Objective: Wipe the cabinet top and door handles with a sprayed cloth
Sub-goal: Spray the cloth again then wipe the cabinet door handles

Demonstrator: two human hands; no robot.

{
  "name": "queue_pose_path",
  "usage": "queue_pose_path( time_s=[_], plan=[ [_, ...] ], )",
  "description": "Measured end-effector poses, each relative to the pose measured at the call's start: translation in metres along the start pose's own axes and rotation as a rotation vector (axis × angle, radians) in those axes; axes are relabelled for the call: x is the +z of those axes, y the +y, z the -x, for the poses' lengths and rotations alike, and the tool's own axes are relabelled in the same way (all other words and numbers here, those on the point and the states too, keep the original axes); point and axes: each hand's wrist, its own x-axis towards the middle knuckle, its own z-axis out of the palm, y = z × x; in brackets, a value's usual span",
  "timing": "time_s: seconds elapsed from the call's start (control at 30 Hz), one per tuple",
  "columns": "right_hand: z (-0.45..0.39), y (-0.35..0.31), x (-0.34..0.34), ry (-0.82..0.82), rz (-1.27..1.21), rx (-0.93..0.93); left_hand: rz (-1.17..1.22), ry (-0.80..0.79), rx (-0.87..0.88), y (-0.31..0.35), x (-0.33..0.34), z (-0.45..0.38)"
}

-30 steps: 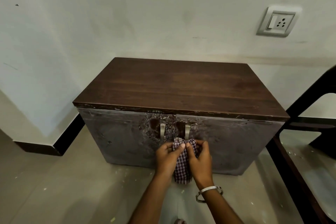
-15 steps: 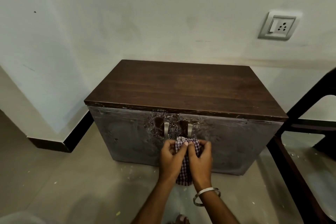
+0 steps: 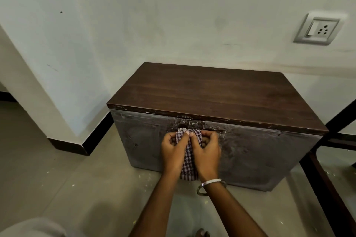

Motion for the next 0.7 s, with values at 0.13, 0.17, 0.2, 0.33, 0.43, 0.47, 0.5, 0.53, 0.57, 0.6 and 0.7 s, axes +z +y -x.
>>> queue_pose_path(
  time_s=[0.13,0.17,0.2,0.33,0.43,0.47,0.5,0.53,0.57,0.6,0.7],
  plan=[
    [-0.007,-0.005,0.011,0.035,0.042,-0.001,0.004,-0.002,-0.08,0.006,-0.002,-0.013],
    [-0.008,-0.005,0.012,0.038,0.047,-0.001,-0.007,-0.004,-0.081,0.005,-0.001,-0.014],
    [-0.009,-0.004,0.012,0.041,0.05,0.001,-0.019,-0.006,-0.077,0.005,-0.001,-0.015],
    [-0.01,-0.001,0.013,0.088,0.039,0.047,-0.061,-0.043,-0.052,0.003,-0.002,-0.017],
    [-0.008,-0.004,0.018,0.082,0.074,0.031,-0.031,-0.058,-0.097,0.004,-0.008,-0.02],
    [-0.007,-0.004,0.019,0.059,0.085,0.022,-0.002,-0.061,-0.116,0.003,-0.01,-0.02],
    [-0.007,-0.004,0.019,0.039,0.09,0.012,0.021,-0.068,-0.129,0.002,-0.011,-0.02],
    [-0.006,-0.004,0.017,0.028,0.087,0.003,0.031,-0.078,-0.135,0.001,-0.011,-0.019],
    [-0.005,-0.002,0.016,0.029,0.075,-0.007,0.03,-0.091,-0.133,0.0,-0.012,-0.019],
    [-0.004,0.0,0.014,0.035,0.059,-0.015,0.02,-0.106,-0.125,-0.002,-0.012,-0.018],
    [0.008,0.012,0.01,0.025,0.053,-0.016,-0.039,-0.151,-0.096,-0.013,-0.017,-0.015]
  ],
)
